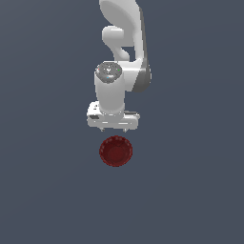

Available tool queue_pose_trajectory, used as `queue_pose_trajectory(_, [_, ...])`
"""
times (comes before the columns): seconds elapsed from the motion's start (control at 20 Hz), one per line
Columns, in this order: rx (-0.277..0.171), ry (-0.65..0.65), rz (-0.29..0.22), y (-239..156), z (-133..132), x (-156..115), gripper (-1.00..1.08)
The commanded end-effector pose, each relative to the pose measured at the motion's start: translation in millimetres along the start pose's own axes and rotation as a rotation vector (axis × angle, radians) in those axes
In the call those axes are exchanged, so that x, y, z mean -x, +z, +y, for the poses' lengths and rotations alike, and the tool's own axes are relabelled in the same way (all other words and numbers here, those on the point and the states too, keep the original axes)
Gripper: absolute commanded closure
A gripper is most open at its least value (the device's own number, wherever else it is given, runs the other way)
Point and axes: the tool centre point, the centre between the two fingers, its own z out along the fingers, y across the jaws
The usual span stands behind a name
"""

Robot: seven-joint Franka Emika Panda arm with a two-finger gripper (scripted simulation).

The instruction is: Pick up the object and move it to a goal position.

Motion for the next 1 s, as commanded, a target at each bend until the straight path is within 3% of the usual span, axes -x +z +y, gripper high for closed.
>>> queue_pose_trajectory(0.0, [0.000,0.000,0.000,0,0,0,-0.20])
queue_pose_trajectory(0.4, [0.010,-0.041,0.001,-2,-8,2,-0.20])
queue_pose_trajectory(0.95, [0.034,0.007,-0.006,4,-11,-6,-0.20])
